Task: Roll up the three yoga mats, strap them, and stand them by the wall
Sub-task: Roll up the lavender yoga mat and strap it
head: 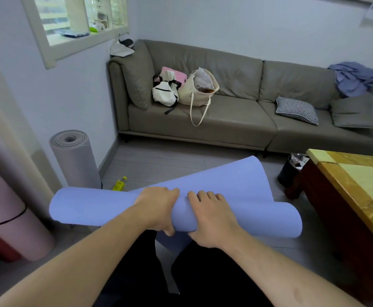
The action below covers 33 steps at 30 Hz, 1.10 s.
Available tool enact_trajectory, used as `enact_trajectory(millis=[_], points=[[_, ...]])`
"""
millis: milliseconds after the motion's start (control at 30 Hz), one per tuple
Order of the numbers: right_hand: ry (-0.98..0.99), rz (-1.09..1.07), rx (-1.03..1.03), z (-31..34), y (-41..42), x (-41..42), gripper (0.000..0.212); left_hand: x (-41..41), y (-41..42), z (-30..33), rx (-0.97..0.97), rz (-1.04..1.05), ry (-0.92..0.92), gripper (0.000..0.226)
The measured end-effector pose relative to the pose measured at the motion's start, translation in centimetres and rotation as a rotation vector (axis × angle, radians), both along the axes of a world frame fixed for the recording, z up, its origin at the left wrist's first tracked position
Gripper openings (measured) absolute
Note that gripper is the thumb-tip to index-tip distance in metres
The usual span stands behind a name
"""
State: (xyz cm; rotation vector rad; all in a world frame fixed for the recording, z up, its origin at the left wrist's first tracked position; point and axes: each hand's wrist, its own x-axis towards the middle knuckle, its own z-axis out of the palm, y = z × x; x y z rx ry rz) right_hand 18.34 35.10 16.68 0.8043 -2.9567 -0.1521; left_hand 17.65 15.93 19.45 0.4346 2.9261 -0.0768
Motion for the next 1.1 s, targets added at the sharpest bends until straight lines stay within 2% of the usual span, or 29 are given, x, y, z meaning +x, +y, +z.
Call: enact_trajectory(millis=[167, 300, 367, 467, 567, 633, 767, 967, 1100], points=[[-0.020, 0.063, -0.057, 0.6, 0.5, 0.9, 0.073, 0.4, 0.1, 1.4, -0.041, 0.000, -0.132, 0.067], [-0.018, 0.091, 0.033, 0.4, 0.7, 1.7, 0.102, 0.1, -0.4, 2.1, -0.002, 0.023, -0.299, 0.073], [-0.027, 0.065, 0.056, 0.5, 0.6, 1.8, 0.101, 0.1, -0.2, 1.8, 0.039, 0.035, -0.321, 0.075], [-0.068, 0.048, 0.053, 0.9, 0.2, 1.2, 0.081, 0.9, -0.1, 0.7, 0.051, 0.046, -0.225, 0.079], [-0.135, 0.029, 0.038, 1.4, -0.1, 0.3, 0.075, 2.3, 0.0, -1.2, -0.030, 0.020, 0.036, 0.083], [-0.165, 0.023, 0.035, 1.7, -0.3, -0.1, 0.072, 3.0, 0.2, -2.2, -0.091, 0.003, 0.140, 0.078], [-0.170, 0.015, 0.016, 1.6, -0.3, -0.3, 0.078, 2.5, 0.1, -1.9, -0.022, 0.024, 0.100, 0.076], [0.000, 0.006, 0.046, -0.4, 0.7, 0.9, 0.114, 0.7, -0.7, -0.6, 0.096, 0.051, -0.064, 0.068], [0.009, -0.011, 0.063, -0.4, 0.5, 0.3, 0.096, 0.5, -0.4, -0.8, 0.076, 0.055, -0.067, 0.071]])
